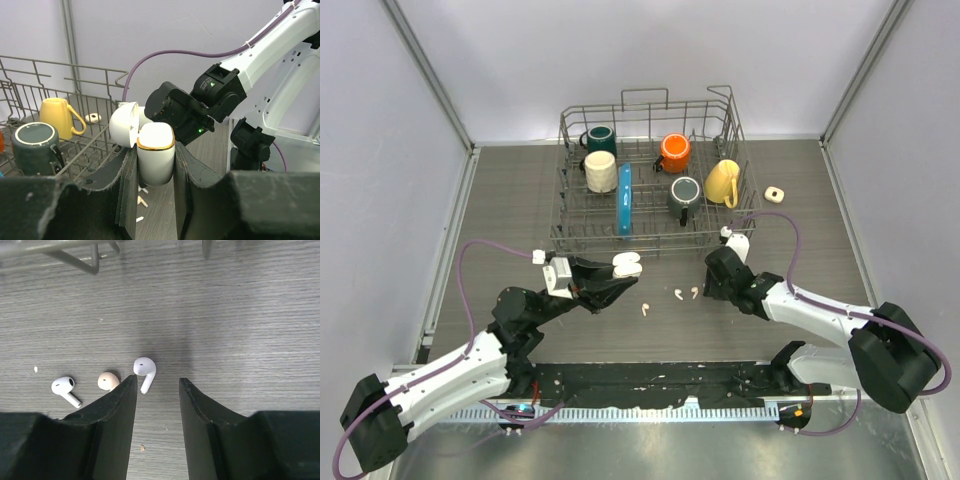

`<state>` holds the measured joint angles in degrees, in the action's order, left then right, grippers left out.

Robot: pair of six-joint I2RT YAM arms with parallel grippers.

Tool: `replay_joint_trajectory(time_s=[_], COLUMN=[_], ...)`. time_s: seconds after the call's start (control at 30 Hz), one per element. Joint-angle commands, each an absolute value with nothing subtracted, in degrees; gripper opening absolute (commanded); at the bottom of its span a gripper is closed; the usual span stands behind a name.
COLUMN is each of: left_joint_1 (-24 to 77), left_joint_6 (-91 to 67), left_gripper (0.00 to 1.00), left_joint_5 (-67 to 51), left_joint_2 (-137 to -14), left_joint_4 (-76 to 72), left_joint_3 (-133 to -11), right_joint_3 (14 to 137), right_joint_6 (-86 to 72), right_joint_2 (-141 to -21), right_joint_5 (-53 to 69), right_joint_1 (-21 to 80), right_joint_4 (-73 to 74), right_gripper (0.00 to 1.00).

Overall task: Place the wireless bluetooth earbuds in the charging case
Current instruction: Move the earbud to the center of the board.

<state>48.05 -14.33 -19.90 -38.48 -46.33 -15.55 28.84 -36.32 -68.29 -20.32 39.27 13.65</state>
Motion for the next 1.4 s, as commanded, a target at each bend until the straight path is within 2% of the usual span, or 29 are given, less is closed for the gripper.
replay_joint_trajectory(time_s=[0.0,0.37,0.67,1.1,1.37], left_joint_1=[48.3,48.3,48.3,48.3,48.3], left_joint_6=[-13.7,-14.0,-14.1,-14.1,-14.1], left_gripper=[0.00,0.00,0.00,0.00,0.00], left_joint_5=[-19.0,-19.2,-18.6,-18.4,-18.3], left_joint_2=[-38.1,-38.8,-37.4,-37.4,-37.4], left_joint_4=[-47.5,-48.1,-47.6,-47.5,-47.5], left_joint_3=[-16.3,-16.3,-15.7,-15.6,-15.5], right_joint_3=[30.1,29.2,29.3,29.5,29.1], right_joint_6=[-35.9,-38.6,-38.0,-38.5,-38.5], right_joint_2=[-68.1,-70.4,-72.3,-74.5,-74.4], right_joint_5=[-22.3,-22.3,-22.7,-22.1,-22.2], right_joint_1=[39.4,39.4,39.5,39.4,39.5], right_joint_4=[9.7,6.2,6.2,5.9,6.2], right_gripper=[0.45,0.45,0.39,0.38,0.31])
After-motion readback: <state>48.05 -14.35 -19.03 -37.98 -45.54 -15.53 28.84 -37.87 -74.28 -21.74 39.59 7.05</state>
